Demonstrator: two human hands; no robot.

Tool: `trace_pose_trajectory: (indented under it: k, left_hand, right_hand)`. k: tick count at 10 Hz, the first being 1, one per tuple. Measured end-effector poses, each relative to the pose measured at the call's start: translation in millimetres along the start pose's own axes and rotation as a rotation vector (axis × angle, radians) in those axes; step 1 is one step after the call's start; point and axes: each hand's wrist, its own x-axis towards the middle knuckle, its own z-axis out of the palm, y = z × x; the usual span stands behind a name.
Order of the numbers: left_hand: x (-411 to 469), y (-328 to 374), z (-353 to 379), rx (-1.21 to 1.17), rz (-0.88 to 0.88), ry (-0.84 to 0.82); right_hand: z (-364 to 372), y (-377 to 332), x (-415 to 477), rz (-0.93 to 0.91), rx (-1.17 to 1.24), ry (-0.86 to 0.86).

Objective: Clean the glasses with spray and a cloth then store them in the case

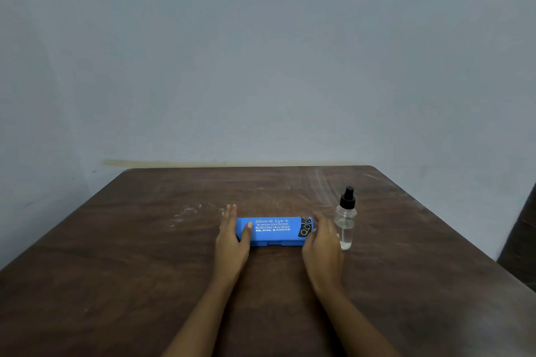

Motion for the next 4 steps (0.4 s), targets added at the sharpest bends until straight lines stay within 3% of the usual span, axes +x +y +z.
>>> trace_pose_trajectory:
  k: [2,4]
  left_hand:
    - [-1,5,7,0.459,0.269,0.121]
    - [44,32,7,0.558,0.410,0.275]
  right_hand:
    - [-1,-22,-5,-0.480,-0.373,0.024]
    - [10,-60,50,-0.616,-0.410,0.081]
